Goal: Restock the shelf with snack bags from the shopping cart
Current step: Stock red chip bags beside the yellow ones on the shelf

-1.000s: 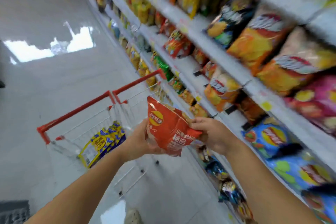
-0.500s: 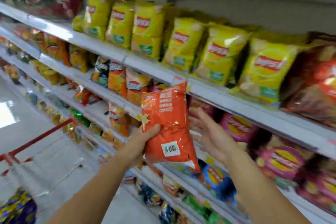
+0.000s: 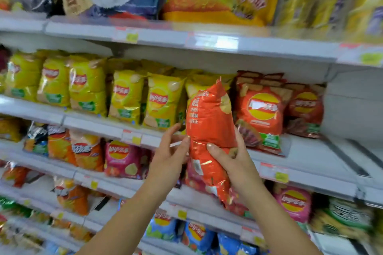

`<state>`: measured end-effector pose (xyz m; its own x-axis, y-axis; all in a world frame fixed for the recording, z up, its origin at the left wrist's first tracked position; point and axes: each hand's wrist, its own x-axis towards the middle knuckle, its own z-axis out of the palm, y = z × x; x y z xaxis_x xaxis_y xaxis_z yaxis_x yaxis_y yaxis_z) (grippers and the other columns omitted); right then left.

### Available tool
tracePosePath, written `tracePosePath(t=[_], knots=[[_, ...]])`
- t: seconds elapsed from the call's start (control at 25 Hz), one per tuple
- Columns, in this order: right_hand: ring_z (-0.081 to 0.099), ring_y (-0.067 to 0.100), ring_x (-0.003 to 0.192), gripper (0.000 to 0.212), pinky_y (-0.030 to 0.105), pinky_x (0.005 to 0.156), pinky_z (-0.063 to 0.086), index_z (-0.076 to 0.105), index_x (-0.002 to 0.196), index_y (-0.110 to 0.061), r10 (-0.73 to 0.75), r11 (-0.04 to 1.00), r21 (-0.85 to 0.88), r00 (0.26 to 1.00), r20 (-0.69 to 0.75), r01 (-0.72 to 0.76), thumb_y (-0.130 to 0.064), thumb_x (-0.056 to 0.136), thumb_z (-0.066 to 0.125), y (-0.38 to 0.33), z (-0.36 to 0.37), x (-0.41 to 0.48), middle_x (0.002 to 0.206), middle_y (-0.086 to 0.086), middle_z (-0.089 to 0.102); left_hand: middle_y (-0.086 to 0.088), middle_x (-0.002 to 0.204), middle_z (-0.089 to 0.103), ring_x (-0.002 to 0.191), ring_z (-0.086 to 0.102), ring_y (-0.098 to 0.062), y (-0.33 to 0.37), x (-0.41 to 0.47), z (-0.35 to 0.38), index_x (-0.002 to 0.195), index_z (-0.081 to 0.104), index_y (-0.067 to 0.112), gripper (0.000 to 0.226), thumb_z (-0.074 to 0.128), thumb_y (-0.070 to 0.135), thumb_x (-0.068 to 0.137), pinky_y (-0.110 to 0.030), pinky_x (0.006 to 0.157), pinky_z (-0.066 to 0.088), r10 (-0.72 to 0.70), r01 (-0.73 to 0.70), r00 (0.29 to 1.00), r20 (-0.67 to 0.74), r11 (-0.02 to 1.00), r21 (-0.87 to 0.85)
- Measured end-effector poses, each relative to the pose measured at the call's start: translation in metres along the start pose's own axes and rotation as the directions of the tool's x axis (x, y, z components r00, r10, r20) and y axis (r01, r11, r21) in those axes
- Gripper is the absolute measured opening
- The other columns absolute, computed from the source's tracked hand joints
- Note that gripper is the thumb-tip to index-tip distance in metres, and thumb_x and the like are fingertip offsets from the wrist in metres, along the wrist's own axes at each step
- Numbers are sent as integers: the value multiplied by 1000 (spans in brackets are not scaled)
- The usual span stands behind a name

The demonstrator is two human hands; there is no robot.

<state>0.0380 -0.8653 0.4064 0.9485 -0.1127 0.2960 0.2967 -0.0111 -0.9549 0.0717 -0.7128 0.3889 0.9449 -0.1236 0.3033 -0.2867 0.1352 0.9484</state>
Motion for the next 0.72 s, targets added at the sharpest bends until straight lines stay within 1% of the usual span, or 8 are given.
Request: tracePosePath(t=[0.08,0.16,0.2,0.32,0.4,0.48,0.6,0.72], knots=[[51,9,123,85,37,100,47,18,137,-62,-140,938,-329,987,-76,108,-68,68,68,-9,7,-11,140,-15,43,8,121,68,106,69,-13,14,-4,16,131,51,40,64,73,58,74,-35,87,56,-8,23,991,137,993,-112],[26,6,134,96,34,108,34,-8,138,-63,-223,763,-626,975,-23,160,-69,70,58,-14,12,-24,142,-21,20,4,119,71,109,68,-16,21,-2,25,130,53,35,69,81,48,69,-38,93,54,-54,92,977,209,980,-177],[19,4,133,94,33,109,30,-12,136,-66,-239,708,-681,971,15,185,-66,72,57,-18,11,-30,139,-25,16,-1,119,71,109,68,-21,22,1,26,130,54,30,69,81,41,68,-41,94,53,-76,124,973,220,968,-216],[30,-3,128,65,32,108,36,22,131,-66,-260,820,-543,963,-76,179,-65,77,58,-33,-14,-34,128,-28,28,-18,119,69,106,68,-36,34,8,26,128,60,13,67,81,37,69,-51,97,50,-222,348,915,335,855,-384],[52,3,118,74,32,95,51,35,134,-53,-197,926,-363,957,-215,109,-66,67,63,-42,-40,-29,121,-27,43,-22,111,71,94,71,-37,39,8,32,117,67,10,58,70,43,70,-51,93,50,-275,437,873,404,809,-394],[67,7,100,86,25,78,57,36,138,-44,-5,994,-113,988,-156,-13,-57,60,70,-48,-65,-23,116,-19,58,-22,105,73,86,73,-37,39,6,48,111,68,11,51,64,44,72,-49,89,50,-283,451,859,427,813,-369],[71,19,97,89,41,87,56,46,132,-39,124,992,-12,991,-42,-125,-54,52,83,-49,-101,-21,115,-3,70,-19,106,73,90,73,-35,40,5,90,109,70,15,40,63,43,82,-47,88,52,-280,420,848,450,873,-249],[71,32,93,69,50,88,54,56,125,-27,123,992,51,981,-150,-117,-41,62,81,-51,-154,-23,106,9,74,1,126,67,108,67,-19,39,20,141,127,61,31,67,64,72,75,-40,101,46,-204,185,898,391,979,87]])
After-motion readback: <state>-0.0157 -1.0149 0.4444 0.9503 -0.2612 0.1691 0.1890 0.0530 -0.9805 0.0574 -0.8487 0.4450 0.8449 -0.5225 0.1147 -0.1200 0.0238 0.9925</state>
